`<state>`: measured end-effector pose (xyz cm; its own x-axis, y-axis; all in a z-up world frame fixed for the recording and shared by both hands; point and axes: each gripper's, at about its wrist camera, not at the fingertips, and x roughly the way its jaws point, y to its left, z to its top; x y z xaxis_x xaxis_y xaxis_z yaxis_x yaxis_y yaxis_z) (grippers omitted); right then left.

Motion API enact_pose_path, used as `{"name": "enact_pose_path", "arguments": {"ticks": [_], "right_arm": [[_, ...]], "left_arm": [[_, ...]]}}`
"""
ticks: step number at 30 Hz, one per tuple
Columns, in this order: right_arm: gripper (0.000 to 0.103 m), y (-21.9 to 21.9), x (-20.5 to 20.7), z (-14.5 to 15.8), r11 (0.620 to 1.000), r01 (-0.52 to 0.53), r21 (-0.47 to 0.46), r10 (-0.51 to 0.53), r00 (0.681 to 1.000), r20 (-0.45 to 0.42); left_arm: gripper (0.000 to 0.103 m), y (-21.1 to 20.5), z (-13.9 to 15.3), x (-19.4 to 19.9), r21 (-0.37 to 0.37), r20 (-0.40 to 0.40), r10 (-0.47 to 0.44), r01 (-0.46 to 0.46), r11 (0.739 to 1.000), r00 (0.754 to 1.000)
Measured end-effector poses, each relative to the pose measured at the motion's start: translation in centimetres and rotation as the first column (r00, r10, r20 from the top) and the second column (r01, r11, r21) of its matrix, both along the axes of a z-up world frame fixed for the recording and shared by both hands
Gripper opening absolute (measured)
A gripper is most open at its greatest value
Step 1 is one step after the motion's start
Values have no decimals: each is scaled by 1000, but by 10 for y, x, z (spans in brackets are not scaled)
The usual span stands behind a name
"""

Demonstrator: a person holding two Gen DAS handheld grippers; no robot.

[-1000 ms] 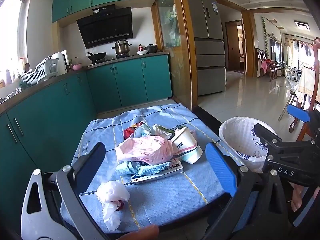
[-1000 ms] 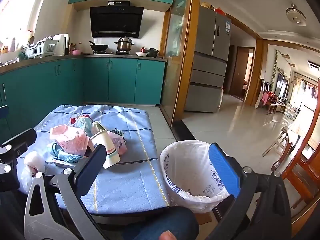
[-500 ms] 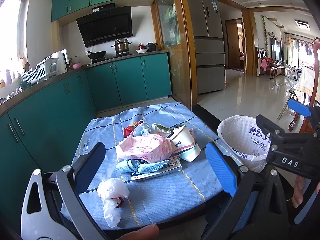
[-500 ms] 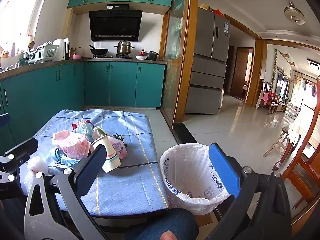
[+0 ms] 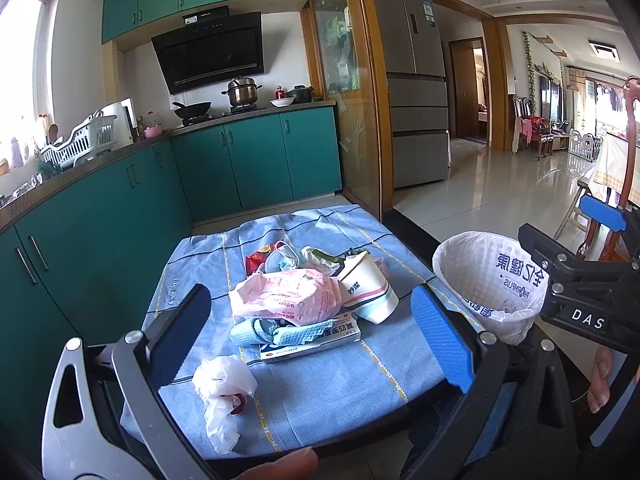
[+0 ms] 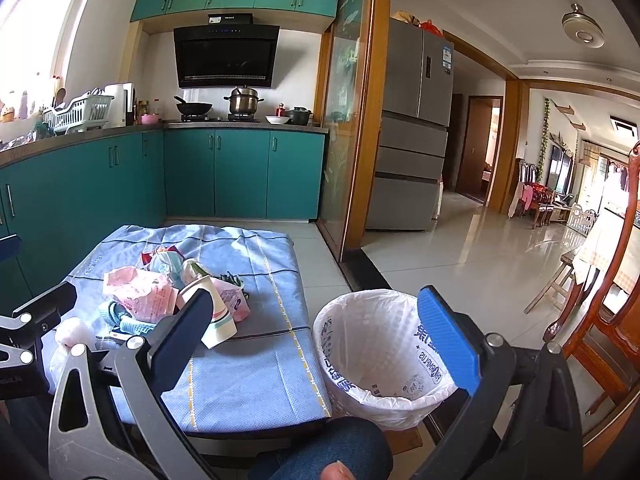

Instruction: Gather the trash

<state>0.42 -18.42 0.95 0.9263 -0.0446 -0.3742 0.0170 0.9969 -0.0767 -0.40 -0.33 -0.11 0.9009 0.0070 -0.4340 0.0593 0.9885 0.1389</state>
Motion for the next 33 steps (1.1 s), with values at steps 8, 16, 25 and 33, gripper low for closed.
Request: {"name": "enact_pose_path", "arguments": {"ticks": [8, 16, 25, 33], "right_arm": [[100, 1, 0, -4, 1000, -2, -6, 2, 1000, 0], [100, 3, -1, -5, 1000, 3, -14, -3, 1000, 4], [100, 3, 1, -9, 1000, 10, -22, -10, 1000, 0], [100, 2, 1, -10, 1000, 11, -23, -11, 1000, -2]], "left_arm": [[100, -1, 0, -1, 0, -3, -2, 2, 1000, 1000], [100, -2, 0, -1, 0, -3, -1, 1, 1000, 1000], [100, -3, -3, -1, 0, -6, -3, 3, 1000, 1000], [100, -4, -5, 0, -1, -8, -4, 4, 1000, 1000]]}}
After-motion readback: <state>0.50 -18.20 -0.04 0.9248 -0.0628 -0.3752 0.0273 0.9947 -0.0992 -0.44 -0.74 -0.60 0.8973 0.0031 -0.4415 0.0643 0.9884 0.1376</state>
